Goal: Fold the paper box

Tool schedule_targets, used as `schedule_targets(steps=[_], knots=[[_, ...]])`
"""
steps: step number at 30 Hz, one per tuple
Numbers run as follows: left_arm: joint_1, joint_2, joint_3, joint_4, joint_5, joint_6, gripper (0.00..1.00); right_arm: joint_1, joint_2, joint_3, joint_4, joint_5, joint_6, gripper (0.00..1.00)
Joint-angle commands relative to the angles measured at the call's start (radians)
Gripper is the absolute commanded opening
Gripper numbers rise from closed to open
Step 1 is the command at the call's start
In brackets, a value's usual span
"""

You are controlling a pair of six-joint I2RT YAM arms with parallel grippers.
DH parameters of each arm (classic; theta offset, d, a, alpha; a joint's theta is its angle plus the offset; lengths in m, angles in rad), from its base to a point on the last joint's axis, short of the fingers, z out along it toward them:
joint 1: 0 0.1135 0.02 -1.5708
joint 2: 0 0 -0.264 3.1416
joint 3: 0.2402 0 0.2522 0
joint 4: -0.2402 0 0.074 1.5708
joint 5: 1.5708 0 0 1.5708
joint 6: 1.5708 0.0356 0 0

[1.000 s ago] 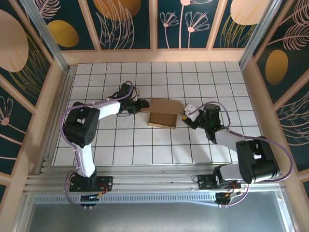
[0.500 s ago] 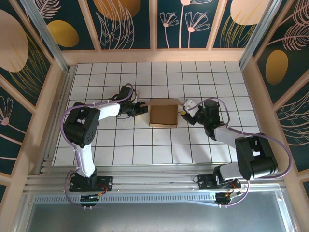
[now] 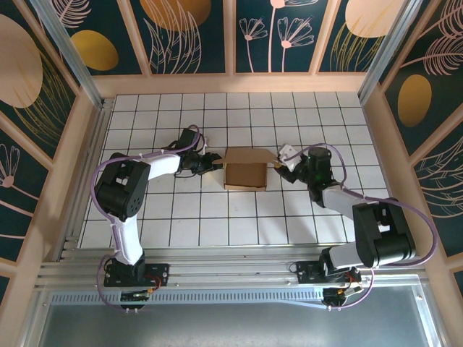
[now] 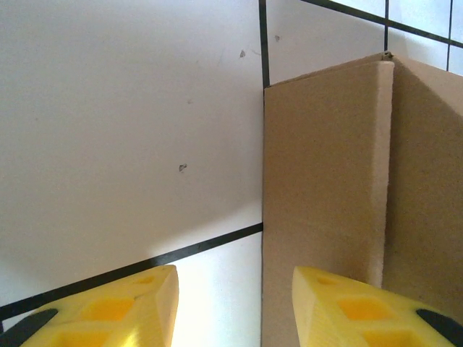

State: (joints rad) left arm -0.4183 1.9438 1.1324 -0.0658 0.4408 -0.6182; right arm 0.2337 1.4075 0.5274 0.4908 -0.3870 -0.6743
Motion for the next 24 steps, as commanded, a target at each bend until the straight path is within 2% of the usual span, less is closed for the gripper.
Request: schedule_targets(steps=[1,6,10,17,24], knots=[[-0.005,-0.023,0.017,-0.031,0.003,0.015,0.45,0.025,0.034,0.032,0.029,-0.034,-0.003,0.43],[-0.005,-0.026,0.016,-0.035,0.003,0.016,0.45,0.031,0.051,0.055,0.033,-0.053,0.027,0.34],[-0.005,-0.025,0.020,-0.036,0.003,0.017,0.45,0.039,0.048,0.087,-0.030,-0.043,0.049,0.25],[-0.005,-0.024,0.025,-0.028,0.013,0.011,0.45,0.057,0.055,0.122,-0.128,0.010,0.099,0.16],[-0.007,-0.004,0.050,-0.020,0.027,0.007,0.45,0.121,0.063,0.166,-0.224,0.053,0.152,0.10]])
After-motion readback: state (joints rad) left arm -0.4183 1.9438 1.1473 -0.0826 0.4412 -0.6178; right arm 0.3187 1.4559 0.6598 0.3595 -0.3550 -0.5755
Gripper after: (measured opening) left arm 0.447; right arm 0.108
